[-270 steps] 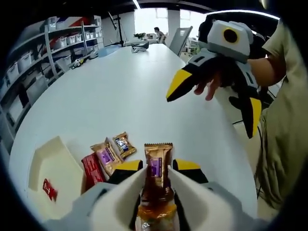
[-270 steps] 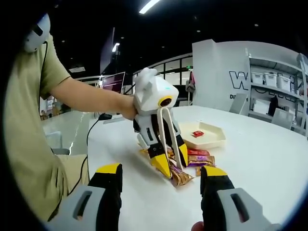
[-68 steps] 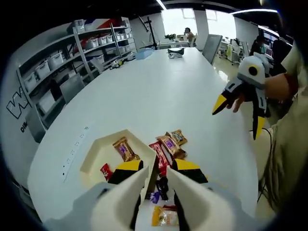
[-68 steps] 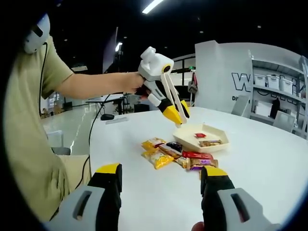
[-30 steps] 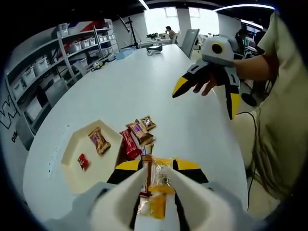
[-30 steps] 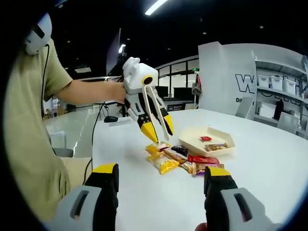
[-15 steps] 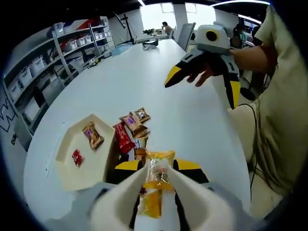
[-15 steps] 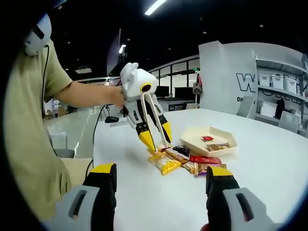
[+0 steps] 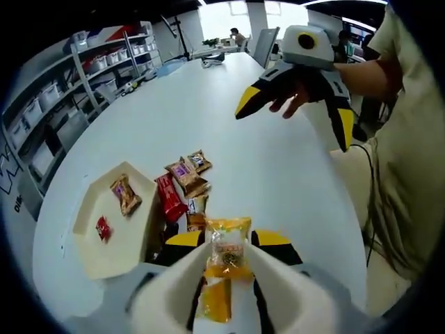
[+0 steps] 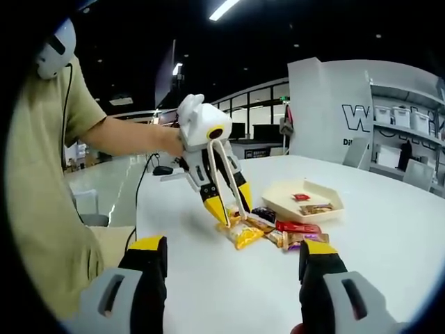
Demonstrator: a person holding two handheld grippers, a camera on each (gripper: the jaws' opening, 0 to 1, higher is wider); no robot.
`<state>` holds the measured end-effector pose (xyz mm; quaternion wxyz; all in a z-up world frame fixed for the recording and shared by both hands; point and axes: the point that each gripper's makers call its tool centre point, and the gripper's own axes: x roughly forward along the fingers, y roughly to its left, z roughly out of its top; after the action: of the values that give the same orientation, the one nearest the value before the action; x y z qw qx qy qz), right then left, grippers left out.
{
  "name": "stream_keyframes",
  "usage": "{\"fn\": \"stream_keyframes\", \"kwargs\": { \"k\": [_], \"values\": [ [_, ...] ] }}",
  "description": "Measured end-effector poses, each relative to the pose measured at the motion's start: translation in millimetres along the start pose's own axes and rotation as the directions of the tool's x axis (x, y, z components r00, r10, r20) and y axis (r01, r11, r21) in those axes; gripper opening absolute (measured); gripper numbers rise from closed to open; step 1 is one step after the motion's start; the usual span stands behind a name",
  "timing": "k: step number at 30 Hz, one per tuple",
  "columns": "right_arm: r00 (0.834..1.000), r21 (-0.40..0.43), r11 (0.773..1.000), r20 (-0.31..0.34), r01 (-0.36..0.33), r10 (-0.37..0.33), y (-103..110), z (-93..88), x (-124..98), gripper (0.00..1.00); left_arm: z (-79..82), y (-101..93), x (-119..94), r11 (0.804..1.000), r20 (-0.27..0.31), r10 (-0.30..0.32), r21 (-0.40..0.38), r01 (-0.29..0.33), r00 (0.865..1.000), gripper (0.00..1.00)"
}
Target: Place the target food into the container with the food tongs after gripping and lifting it, then release it inside without dropping or visibly crushing the food.
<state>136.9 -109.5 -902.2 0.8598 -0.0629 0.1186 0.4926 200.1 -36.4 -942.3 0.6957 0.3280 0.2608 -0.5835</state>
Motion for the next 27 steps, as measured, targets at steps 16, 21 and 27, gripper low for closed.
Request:
{"fn": "stream_keyframes", "kwargs": {
  "k": [16,21,27],
  "values": [
    [1.000,0.005,1.000,0.000,0.002,-0.002,-1.0,-1.4,-1.7,0.77,-3.5,1.3,8.6,1.000,-0.017,-0.014,-0.006,0.013,1.000,0.27],
    [1.000,0.004,1.000,0.000,0.004,-0.004,-1.5,-1.2,-1.9,0.77,-3.8,-0.6,9.2,0.999,-0.020,-0.025,-0.022,0.025,0.999,0.28],
    [1.000,0.002,1.000,0.003,0.009,-0.009,-2.5,0.6,-2.6,0.77,-4.6,-2.4,11.3,0.999,-0.028,-0.033,-0.026,0.032,0.999,0.28]
  ]
}}
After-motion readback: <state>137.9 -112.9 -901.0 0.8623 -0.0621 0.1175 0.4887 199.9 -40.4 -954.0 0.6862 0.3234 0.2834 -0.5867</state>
